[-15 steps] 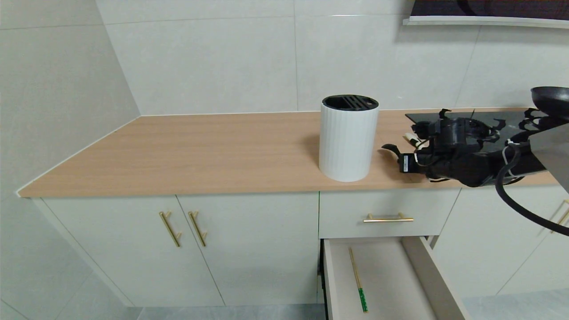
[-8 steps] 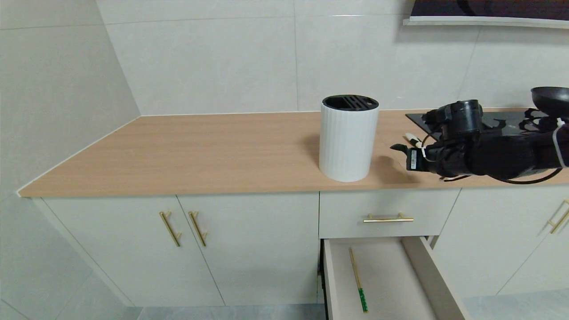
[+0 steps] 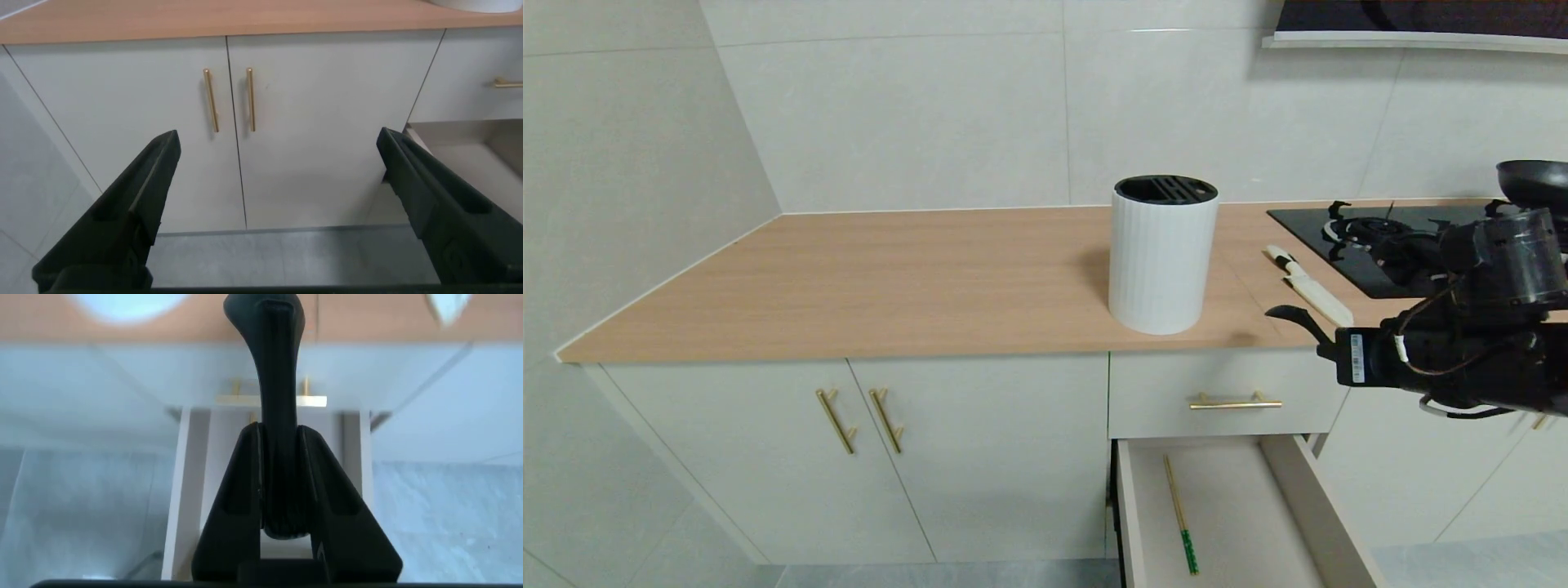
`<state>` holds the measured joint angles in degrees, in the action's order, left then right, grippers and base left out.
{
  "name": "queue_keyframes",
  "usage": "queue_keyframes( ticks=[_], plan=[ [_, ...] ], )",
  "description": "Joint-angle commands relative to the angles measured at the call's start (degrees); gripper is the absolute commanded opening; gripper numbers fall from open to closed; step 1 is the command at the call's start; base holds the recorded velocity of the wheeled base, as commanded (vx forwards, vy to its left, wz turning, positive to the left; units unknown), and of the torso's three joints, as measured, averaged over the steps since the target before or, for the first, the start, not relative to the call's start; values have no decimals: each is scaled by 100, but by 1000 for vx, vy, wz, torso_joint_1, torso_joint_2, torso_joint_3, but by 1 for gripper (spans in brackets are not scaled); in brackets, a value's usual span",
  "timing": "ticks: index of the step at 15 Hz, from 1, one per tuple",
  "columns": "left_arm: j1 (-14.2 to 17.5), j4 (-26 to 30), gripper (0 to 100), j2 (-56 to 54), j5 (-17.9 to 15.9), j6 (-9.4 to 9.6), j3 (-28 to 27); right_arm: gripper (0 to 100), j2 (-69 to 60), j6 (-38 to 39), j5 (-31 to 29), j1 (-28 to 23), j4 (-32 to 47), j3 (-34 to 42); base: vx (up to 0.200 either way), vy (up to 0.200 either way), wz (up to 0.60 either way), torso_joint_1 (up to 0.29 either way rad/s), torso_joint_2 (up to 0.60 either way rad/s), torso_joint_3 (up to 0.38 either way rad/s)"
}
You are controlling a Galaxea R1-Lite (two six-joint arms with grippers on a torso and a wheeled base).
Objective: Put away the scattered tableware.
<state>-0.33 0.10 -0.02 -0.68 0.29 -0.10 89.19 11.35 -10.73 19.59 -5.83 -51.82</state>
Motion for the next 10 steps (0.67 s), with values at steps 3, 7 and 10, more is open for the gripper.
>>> queue_keyframes(
  ticks=[3, 7, 10],
  plan=[
    [-2, -1, 100, 2, -2, -3, 1, 0, -367, -28, 62, 115, -6, 454, 0, 0, 0, 0, 0, 0],
    [-2, -1, 100, 2, -2, -3, 1, 0, -209, -28, 80, 115, -6, 462, 0, 0, 0, 0, 0, 0],
    [-2, -1, 100, 2, -2, -3, 1, 0, -182, -28, 80, 115, -6, 462, 0, 0, 0, -12, 24, 17]
  ],
)
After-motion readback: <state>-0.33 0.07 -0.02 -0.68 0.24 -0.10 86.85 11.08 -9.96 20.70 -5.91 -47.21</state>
